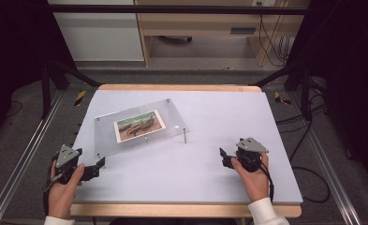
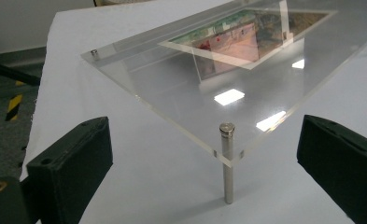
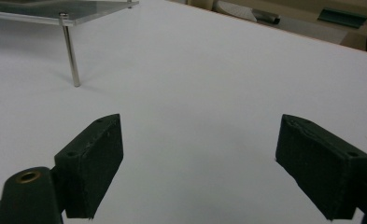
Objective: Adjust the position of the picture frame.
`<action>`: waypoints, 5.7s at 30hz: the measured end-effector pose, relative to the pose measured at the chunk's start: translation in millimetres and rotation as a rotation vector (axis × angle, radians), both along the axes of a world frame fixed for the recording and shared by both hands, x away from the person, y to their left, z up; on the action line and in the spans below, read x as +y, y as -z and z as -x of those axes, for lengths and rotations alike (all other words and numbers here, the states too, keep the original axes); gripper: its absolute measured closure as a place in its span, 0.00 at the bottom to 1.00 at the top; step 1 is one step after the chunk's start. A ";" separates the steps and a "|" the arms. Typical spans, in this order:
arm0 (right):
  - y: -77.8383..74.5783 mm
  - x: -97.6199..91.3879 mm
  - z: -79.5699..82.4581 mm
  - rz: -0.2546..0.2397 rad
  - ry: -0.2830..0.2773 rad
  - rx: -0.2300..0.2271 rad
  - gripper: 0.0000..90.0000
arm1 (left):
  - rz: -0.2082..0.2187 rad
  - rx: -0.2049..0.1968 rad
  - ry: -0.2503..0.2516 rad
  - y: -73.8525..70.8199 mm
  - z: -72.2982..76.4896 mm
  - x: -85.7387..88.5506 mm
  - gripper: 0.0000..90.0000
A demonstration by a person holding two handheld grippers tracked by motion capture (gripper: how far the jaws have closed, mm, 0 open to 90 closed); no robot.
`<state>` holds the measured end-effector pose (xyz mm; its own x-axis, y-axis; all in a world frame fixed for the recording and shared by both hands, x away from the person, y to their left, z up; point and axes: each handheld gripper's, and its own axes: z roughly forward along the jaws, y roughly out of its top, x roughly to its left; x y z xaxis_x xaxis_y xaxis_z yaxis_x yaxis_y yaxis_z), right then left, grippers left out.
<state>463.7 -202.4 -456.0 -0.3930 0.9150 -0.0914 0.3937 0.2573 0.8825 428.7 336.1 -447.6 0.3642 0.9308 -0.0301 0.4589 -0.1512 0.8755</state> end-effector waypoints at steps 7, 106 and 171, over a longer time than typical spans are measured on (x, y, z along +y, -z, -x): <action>4.4 1.7 -0.4 0.016 -0.018 0.017 0.22 | 0.022 0.026 0.029 -3.3 3.9 -3.3 0.05; 12.8 133.1 -96.6 -0.238 -0.180 0.115 0.80 | 0.133 0.027 -0.017 10.1 -10.4 -7.9 0.94; -12.8 143.4 -98.4 -0.204 -0.209 0.072 0.94 | 0.157 -0.068 -0.026 -2.5 -18.9 -6.5 0.93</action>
